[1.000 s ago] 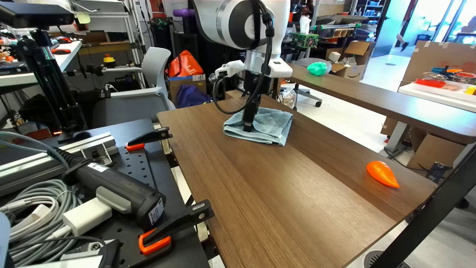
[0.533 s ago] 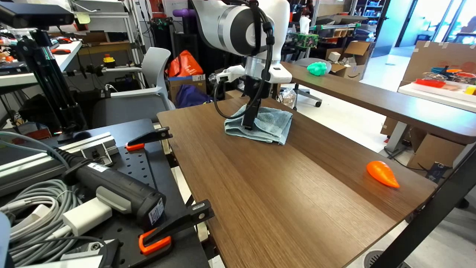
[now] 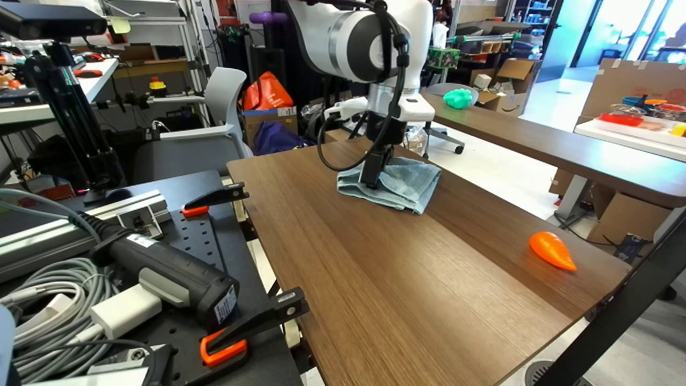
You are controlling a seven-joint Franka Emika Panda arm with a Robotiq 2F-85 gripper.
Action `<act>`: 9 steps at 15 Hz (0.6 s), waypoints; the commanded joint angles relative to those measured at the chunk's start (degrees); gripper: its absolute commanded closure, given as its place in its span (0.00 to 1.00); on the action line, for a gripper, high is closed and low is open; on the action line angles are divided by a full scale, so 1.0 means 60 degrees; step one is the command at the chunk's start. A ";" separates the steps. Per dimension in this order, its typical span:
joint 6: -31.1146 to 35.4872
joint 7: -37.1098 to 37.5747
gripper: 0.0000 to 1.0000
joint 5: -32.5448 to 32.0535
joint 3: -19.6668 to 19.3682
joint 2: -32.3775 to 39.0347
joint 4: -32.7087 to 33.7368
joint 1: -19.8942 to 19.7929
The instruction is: Wipe the table with the blue towel
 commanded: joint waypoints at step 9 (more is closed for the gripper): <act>-0.1974 0.2013 0.00 0.0316 -0.0288 0.1834 0.2919 -0.0895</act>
